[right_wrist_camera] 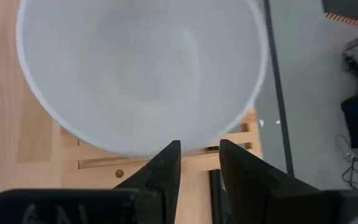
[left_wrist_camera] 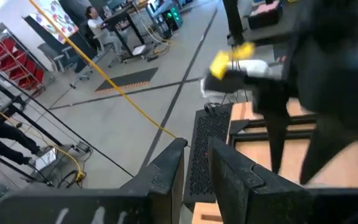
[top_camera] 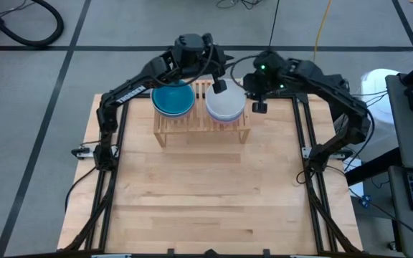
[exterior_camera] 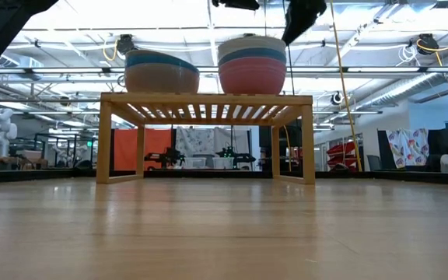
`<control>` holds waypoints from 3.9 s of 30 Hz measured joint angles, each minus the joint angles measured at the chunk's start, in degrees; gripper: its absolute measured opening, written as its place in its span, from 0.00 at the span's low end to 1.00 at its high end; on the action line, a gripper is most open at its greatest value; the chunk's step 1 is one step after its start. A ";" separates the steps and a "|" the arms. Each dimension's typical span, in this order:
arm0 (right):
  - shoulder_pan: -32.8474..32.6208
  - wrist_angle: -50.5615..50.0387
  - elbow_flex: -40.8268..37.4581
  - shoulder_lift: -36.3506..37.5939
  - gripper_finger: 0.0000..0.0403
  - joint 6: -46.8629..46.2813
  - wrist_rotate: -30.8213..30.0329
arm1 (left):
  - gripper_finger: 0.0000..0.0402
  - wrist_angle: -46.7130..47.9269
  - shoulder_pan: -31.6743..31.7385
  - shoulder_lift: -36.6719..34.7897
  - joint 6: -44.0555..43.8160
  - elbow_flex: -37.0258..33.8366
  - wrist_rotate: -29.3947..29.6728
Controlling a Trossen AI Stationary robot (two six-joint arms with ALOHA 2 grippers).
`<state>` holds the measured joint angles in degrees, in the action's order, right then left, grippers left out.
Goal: Place and stack bowls onto a shelf
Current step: Stack the white bowl on top of the white bowl on the shelf, then return to Home Position
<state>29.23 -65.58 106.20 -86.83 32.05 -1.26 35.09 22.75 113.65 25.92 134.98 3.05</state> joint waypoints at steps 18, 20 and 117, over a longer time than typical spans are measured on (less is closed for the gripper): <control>-0.07 6.40 -0.34 10.25 0.26 1.67 -0.42 | 0.20 18.65 0.98 -10.08 0.33 0.00 5.16; -0.07 6.65 -0.32 12.74 0.26 1.47 -0.37 | 0.20 23.13 0.71 -12.20 -0.82 0.00 5.12; -0.09 -4.06 -21.76 68.40 0.26 -23.84 -0.39 | 0.20 54.91 8.59 -81.93 -29.66 -5.76 -15.57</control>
<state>29.15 -69.64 84.44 -18.42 8.21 -1.65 90.00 31.34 31.72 -3.74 129.21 -12.52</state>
